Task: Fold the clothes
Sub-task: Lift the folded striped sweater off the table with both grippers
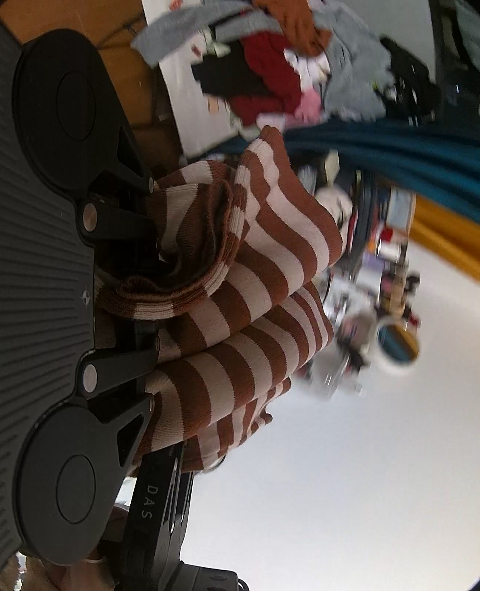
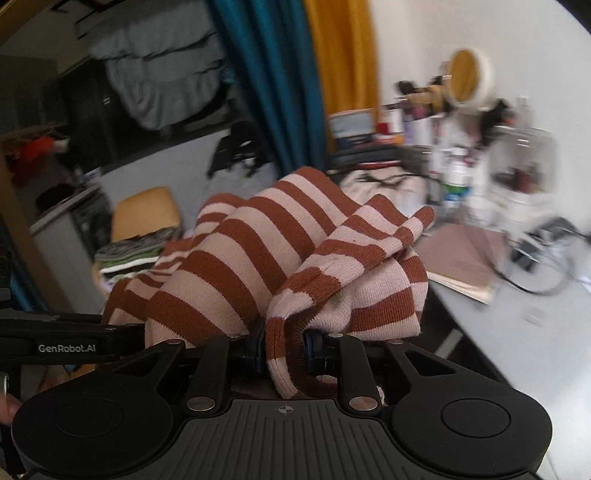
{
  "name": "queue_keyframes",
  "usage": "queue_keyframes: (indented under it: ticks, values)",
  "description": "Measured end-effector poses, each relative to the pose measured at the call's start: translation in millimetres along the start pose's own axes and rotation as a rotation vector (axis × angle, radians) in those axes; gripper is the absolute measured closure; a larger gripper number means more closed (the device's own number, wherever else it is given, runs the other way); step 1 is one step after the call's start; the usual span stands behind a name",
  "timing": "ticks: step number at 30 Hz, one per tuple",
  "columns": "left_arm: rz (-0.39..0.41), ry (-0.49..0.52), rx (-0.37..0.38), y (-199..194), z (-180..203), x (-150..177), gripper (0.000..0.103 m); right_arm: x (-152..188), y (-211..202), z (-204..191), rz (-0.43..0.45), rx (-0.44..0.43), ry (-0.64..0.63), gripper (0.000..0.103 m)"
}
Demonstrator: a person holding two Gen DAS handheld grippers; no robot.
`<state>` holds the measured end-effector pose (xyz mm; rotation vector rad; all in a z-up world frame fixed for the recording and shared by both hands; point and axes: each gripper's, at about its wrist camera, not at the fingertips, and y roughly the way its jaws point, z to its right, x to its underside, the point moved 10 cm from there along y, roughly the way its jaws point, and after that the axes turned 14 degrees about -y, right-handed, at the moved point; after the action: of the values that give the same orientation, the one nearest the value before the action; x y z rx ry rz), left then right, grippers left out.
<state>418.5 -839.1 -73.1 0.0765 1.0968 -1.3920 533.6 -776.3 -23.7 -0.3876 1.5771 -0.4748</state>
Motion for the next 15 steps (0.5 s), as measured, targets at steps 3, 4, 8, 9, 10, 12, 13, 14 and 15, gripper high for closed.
queue_keyframes:
  ticks: [3, 4, 8, 9, 10, 12, 13, 14, 15]
  values:
    - [0.035, -0.014, -0.042, 6.3, -28.5, -24.9, 0.086, -21.1, 45.7, -6.0, -0.011, -0.042, -0.038, 0.084]
    - [0.046, -0.019, -0.052, 10.0, -37.2, -33.6, 0.086, -27.8, 60.8, -5.8, -0.015, -0.055, -0.042, 0.084]
    - [0.09, -0.053, -0.086, 29.0, -70.8, -76.9, 0.086, -61.8, 120.6, 2.4, -0.002, -0.121, -0.067, 0.084]
    - [0.099, -0.054, -0.098, 33.0, -77.2, -87.9, 0.086, -71.4, 136.7, 6.2, -0.003, -0.137, -0.069, 0.084]
    - [0.108, -0.054, -0.109, 37.4, -82.9, -98.9, 0.086, -81.1, 151.8, 10.9, -0.004, -0.151, -0.07, 0.084]
    - [0.129, -0.061, -0.129, 46.9, -97.3, -125.3, 0.086, -102.0, 180.8, 16.1, -0.001, -0.178, -0.075, 0.084]
    - [0.14, -0.065, -0.138, 50.4, -104.2, -137.3, 0.086, -112.1, 195.6, 17.6, 0.001, -0.193, -0.082, 0.084]
    - [0.151, -0.069, -0.147, 53.4, -108.9, -147.2, 0.086, -122.2, 210.5, 19.0, 0.003, -0.207, -0.089, 0.084]
    - [0.161, -0.074, -0.157, 56.7, -113.4, -156.2, 0.086, -129.7, 222.8, 20.4, 0.004, -0.22, -0.098, 0.084]
